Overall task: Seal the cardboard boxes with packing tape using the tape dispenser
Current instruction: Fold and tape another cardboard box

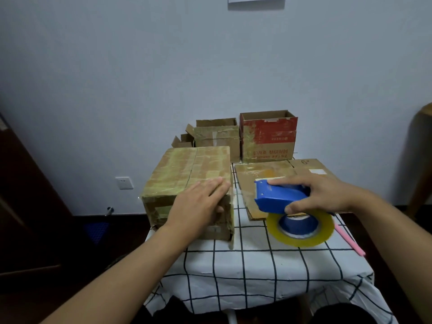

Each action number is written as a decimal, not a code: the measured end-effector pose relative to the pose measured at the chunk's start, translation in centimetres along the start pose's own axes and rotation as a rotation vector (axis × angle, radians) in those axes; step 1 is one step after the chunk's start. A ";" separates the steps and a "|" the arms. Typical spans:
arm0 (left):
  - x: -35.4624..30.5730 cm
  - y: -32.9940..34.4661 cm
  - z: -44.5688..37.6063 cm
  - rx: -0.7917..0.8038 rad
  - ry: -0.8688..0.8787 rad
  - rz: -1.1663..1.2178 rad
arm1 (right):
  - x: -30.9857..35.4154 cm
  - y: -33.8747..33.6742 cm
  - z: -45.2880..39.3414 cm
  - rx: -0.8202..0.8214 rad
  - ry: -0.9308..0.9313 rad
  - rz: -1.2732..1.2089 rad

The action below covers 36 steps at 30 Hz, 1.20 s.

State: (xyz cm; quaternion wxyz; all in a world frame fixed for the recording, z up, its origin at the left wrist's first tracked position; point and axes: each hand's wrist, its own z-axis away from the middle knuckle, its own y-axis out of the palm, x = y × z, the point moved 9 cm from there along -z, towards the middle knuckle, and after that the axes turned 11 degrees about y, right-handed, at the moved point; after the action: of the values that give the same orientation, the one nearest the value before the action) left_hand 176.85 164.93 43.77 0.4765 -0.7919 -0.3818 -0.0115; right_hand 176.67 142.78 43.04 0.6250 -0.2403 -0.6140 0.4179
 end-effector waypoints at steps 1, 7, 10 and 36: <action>0.0 0.1 0.0 0.004 0.000 0.009 | -0.6 0.1 0.3 0.019 0.024 0.036; -0.7 0.6 -0.6 0.087 -0.014 0.021 | -0.5 0.6 0.7 0.106 0.060 0.209; -0.8 0.4 -0.7 0.094 -0.007 0.016 | 0.4 0.6 0.0 0.160 0.066 0.325; -0.6 0.6 -0.7 0.149 -0.093 0.036 | -4.8 4.3 -1.7 -0.461 0.335 -0.093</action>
State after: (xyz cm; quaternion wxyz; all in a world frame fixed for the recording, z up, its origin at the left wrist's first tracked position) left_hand 177.06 163.89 43.45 0.5161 -0.7606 -0.3889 0.0627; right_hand 177.88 141.54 36.64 0.6652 -0.4131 -0.5914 0.1927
